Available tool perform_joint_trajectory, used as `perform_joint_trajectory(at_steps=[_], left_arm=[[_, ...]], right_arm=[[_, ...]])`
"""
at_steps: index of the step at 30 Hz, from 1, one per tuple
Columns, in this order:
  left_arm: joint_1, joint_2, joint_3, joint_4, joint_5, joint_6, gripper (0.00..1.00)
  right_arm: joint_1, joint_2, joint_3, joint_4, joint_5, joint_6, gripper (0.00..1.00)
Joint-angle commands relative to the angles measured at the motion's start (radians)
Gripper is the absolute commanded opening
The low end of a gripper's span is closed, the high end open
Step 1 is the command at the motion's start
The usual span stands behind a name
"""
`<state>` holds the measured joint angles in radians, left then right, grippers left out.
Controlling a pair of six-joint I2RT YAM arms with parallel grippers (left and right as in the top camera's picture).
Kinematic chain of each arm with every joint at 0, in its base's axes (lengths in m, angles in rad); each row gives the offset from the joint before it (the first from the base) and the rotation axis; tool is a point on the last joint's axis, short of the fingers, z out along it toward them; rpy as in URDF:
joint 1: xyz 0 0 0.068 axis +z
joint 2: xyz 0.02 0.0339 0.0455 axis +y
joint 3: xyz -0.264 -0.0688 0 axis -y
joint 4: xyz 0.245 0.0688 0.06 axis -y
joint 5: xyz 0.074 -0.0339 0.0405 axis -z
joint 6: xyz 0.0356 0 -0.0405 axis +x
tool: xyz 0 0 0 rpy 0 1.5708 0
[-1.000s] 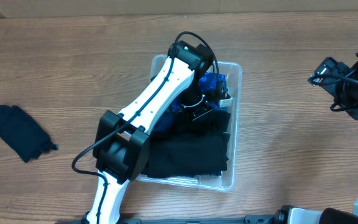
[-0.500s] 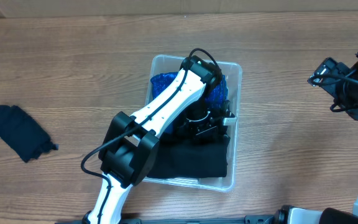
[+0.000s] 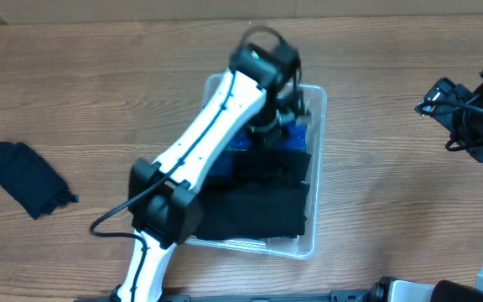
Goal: Pack container
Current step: 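Press and arrange the black cloth inside the container with the left gripper, then withdraw the left gripper to the left of the container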
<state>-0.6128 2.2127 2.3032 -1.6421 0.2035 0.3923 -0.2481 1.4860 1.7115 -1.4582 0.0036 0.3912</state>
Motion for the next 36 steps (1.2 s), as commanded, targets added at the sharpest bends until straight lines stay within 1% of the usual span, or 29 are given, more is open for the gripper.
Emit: perform_joint_trajectory(at_steps=[1,5,8,12,15,17,20,23,24,28,30,33,36], left_arm=[[0.009,-0.082,0.150,-0.048,-0.161,-0.172,0.04],[0.010,-0.209,0.111,-0.048,-0.230,-0.250,0.04],[0.010,-0.328,0.017,-0.048,-0.237,-0.279,0.04],[0.008,-0.495,-0.213,-0.048,-0.229,-0.350,0.04],[-0.014,-0.572,-0.378,-0.044,-0.203,-0.376,0.04],[-0.036,-0.607,-0.493,-0.013,-0.203,-0.397,0.04],[-0.063,-0.617,-0.644,0.072,-0.182,-0.405,0.04],[-0.064,-0.616,-0.808,0.194,-0.177,-0.416,0.04],[-0.058,-0.616,-0.879,0.261,-0.177,-0.418,0.04],[-0.027,-0.597,-1.040,0.416,-0.176,-0.423,0.08],[-0.009,-0.571,-1.108,0.469,-0.176,-0.427,0.09],[0.009,-0.523,-1.165,0.507,-0.157,-0.433,0.09],[0.011,-0.492,-1.169,0.519,-0.146,-0.433,0.05]], right_arm=[[-0.003,-0.003,0.003,0.005,-0.005,-0.006,1.00],[-0.003,-0.003,0.003,0.005,-0.005,-0.006,1.00],[-0.003,-0.003,0.003,0.005,-0.005,-0.006,1.00],[-0.003,-0.003,0.003,0.006,-0.005,-0.006,1.00],[-0.003,-0.003,0.003,0.007,-0.005,-0.006,1.00],[-0.003,-0.003,0.003,0.008,-0.005,-0.006,1.00],[-0.003,-0.003,0.003,0.006,-0.005,-0.006,1.00],[-0.003,-0.003,0.003,0.003,-0.005,-0.006,1.00],[-0.003,-0.003,0.003,0.003,-0.005,-0.006,1.00],[-0.003,-0.003,0.003,0.002,-0.005,-0.006,1.00],[-0.003,-0.003,0.003,0.001,-0.005,-0.006,1.00],[-0.003,-0.003,0.003,0.001,-0.005,-0.006,1.00],[-0.003,-0.003,0.003,0.001,-0.005,-0.006,1.00]])
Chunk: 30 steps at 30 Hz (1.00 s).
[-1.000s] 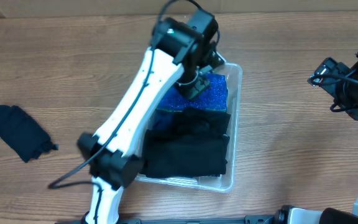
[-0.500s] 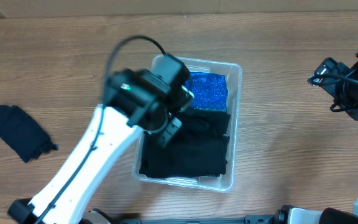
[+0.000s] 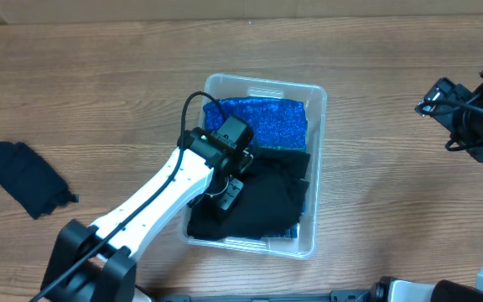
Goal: Pack container
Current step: 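Withdraw the left gripper to the left of the container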
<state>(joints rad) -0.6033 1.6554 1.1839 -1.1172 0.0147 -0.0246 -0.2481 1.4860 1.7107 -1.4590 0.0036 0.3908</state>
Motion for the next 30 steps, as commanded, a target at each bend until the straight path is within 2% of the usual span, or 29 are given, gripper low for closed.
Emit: perform_joint_trajectory(at_steps=[1,6,12,16,18,20,22,26,30], left_arm=[[0.001,0.067,-0.047,-0.003,0.043,-0.016,0.04],[0.001,0.043,0.056,-0.036,0.039,-0.016,0.04],[0.080,-0.081,0.310,-0.167,-0.079,-0.025,0.04],[0.219,-0.182,0.429,-0.193,-0.092,-0.050,0.09],[0.312,-0.229,0.444,-0.177,-0.092,-0.070,0.14],[0.395,-0.254,0.444,-0.172,-0.090,-0.094,0.22],[0.477,-0.266,0.444,-0.178,-0.055,-0.095,0.26],[0.630,-0.263,0.439,-0.198,0.014,-0.095,0.29],[0.718,-0.251,0.438,-0.198,0.023,-0.095,0.30]], right_arm=[[-0.003,-0.003,0.003,0.001,-0.006,-0.005,1.00],[0.002,-0.003,0.003,0.001,-0.010,-0.006,1.00],[0.032,0.005,0.002,0.014,-0.032,-0.046,0.99],[0.071,0.058,-0.025,0.036,-0.036,-0.055,0.92],[0.093,0.105,-0.052,0.051,-0.064,-0.075,0.81],[0.118,0.157,-0.081,0.074,-0.115,-0.105,0.74],[0.144,0.215,-0.093,0.088,-0.129,-0.107,0.68],[0.194,0.325,-0.095,0.125,-0.157,-0.129,0.66],[0.249,0.407,-0.095,0.166,-0.246,-0.190,0.65]])
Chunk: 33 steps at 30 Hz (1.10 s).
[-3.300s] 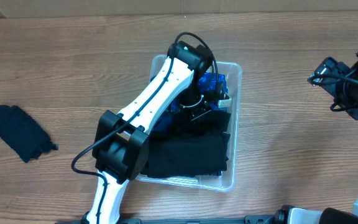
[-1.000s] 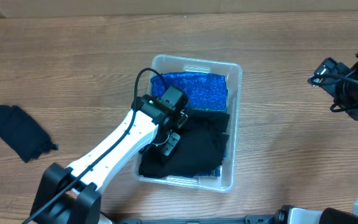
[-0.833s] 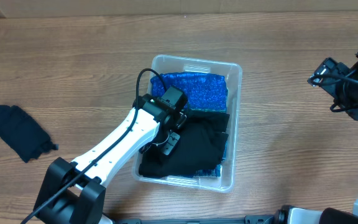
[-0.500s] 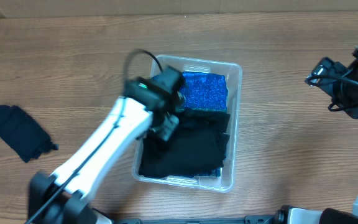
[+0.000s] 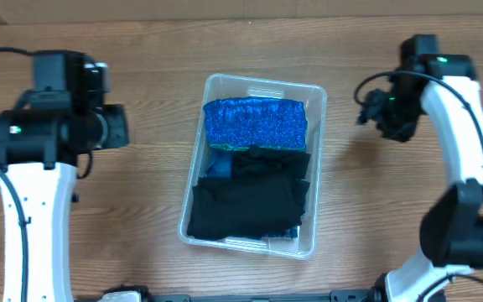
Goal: Pack container
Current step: 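Withdraw the left gripper to the left of the container, then move the left gripper to the black sock and grasp it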
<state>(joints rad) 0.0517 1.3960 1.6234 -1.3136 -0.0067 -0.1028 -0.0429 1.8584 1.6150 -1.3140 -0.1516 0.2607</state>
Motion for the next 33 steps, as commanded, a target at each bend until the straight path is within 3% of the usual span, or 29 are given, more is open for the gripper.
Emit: perform_joint_trajectory(at_steps=[1,7,14,18,21,24,28,33], left_arm=[[0.077,0.009,-0.001,-0.002,0.045,-0.016,0.30],[0.145,0.009,-0.001,-0.007,0.045,-0.009,0.32],[0.163,0.009,-0.001,-0.013,0.041,0.002,0.37],[0.174,0.009,-0.001,-0.027,0.040,0.014,0.53],[0.194,0.009,-0.001,-0.034,0.039,0.021,0.64],[0.243,0.009,-0.001,-0.041,0.024,0.020,0.99],[0.336,0.008,-0.001,-0.060,0.018,-0.022,1.00],[0.549,0.008,-0.007,-0.073,0.055,-0.101,1.00]], right_arm=[[0.057,0.049,0.001,0.028,-0.090,-0.060,0.66],[0.130,0.108,0.001,0.080,-0.299,-0.191,0.71],[0.140,0.108,0.003,0.202,-0.396,-0.212,0.77],[0.113,0.107,0.004,0.215,-0.314,-0.193,0.84],[0.072,0.106,0.013,0.175,-0.105,-0.092,0.89],[0.006,0.103,0.053,0.086,0.059,-0.047,0.91],[-0.064,0.076,0.076,0.040,0.100,-0.035,0.93],[-0.138,0.024,0.076,0.024,0.094,-0.023,0.94]])
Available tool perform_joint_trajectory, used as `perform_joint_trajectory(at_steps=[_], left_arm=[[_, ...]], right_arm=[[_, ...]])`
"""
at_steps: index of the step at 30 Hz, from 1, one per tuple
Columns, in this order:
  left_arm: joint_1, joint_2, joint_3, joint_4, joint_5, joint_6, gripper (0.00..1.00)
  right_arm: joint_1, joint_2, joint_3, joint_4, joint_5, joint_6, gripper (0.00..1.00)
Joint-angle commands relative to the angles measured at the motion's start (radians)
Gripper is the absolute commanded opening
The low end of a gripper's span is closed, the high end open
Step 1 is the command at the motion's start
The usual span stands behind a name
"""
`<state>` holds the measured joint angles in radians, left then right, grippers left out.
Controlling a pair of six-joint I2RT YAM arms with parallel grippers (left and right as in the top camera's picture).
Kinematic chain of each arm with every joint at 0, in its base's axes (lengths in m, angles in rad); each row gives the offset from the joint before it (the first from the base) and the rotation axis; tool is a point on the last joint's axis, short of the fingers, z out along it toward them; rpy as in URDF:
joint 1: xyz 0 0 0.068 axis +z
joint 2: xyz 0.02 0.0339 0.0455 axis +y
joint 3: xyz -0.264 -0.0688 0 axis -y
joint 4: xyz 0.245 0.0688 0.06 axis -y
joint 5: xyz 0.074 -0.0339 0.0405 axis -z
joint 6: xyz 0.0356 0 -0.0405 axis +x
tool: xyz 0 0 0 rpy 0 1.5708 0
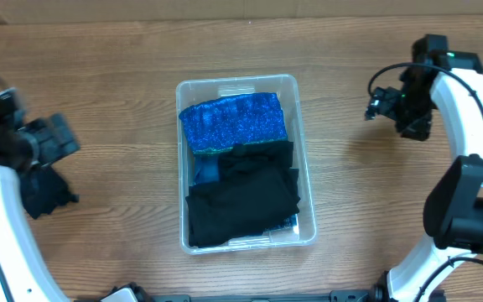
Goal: Pack container
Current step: 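Move the left gripper to the black sock and grasp it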
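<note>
A clear plastic container [304,151] stands mid-table. Inside it a glittery blue cloth [233,124] fills the far end and a folded black cloth [243,200] fills the near end. A loose black garment [47,191] lies on the table at the far left, partly under my left arm. My left gripper [55,138] hangs just above that garment, and its jaws cannot be made out. My right gripper [386,105] hovers right of the container, over bare table, and its jaws are unclear too.
The wooden table [124,92] runs out to every edge of the view. My right arm [468,126] curves down the right side, and my left arm runs along the left edge.
The container now sits a little further left and is turned slightly. My left gripper has gone lower and further left, over the loose black garment. My right gripper has shifted slightly right.
My left gripper was in the far end of the container at the blue cloth, then over the black cloth with the blue one lying spread out. Then both arms stood apart from the container. Now the container has shifted and my left gripper is by the loose garment.
</note>
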<state>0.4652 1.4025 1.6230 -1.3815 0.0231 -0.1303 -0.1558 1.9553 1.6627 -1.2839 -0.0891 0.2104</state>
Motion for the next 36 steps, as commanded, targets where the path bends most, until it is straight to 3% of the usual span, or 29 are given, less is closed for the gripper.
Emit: perform_joint_trajectory(at_steps=[1,5,11,15,22,28,36], left_arm=[[0.173,0.002,-0.014,-0.003,0.038,-0.090,1.00],[0.293,0.002,-0.099,0.045,0.129,-0.134,1.00],[0.386,-0.023,-0.281,0.127,0.119,-0.194,1.00],[0.435,-0.089,-0.370,0.194,0.032,-0.291,1.00],[0.565,-0.149,-0.556,0.322,0.101,-0.332,1.00],[0.690,-0.145,-0.721,0.531,0.311,-0.272,1.00],[0.693,-0.079,-0.810,0.758,0.504,-0.085,1.00]], right_arm=[[-0.031,-0.076,0.029,-0.008,0.025,0.027,0.94],[-0.035,-0.078,0.028,-0.010,0.017,0.027,0.94],[-0.034,-0.078,0.027,-0.009,0.017,0.027,0.94],[-0.033,-0.078,0.027,-0.009,0.017,0.027,0.95],[-0.034,-0.078,0.027,-0.009,0.017,0.027,0.95],[-0.034,-0.078,0.027,-0.008,0.016,0.027,0.96],[-0.034,-0.078,0.027,-0.006,0.008,0.026,0.96]])
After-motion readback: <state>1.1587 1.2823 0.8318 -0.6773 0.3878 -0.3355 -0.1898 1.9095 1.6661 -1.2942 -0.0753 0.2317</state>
